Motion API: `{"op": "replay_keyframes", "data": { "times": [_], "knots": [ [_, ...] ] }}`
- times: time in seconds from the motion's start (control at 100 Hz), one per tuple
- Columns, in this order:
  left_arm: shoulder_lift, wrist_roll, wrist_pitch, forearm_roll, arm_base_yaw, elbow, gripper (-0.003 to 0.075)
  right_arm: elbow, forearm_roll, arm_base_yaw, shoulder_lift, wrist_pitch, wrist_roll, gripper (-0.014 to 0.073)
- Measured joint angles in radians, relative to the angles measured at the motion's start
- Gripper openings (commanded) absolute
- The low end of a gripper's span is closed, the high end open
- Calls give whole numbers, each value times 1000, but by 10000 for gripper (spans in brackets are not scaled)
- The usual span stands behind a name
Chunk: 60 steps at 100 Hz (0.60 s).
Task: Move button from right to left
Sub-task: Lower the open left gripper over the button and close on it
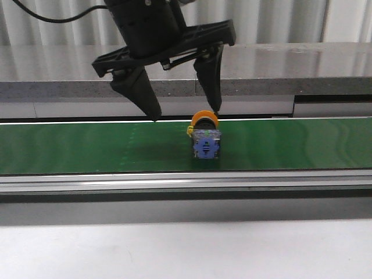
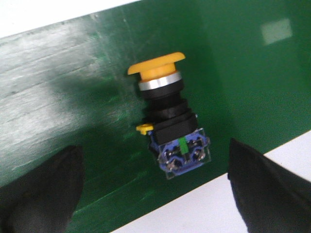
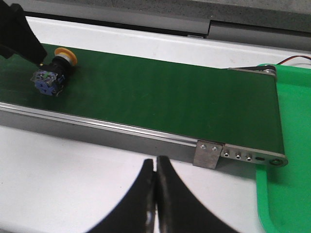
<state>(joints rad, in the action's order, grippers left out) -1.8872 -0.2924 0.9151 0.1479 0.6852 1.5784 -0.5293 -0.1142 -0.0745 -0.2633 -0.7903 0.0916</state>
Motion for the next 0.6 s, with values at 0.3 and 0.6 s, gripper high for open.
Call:
{"op": "replay_keyframes", "data": {
  "times": [0.3,0.6],
  "knots": [
    [-82,-69,36,-3,2,37,547,0,0,0,0,0,0,-67],
    [-111,-102,73,-44,2,43,330,0,0,0,0,0,0,-67]
  ]
}}
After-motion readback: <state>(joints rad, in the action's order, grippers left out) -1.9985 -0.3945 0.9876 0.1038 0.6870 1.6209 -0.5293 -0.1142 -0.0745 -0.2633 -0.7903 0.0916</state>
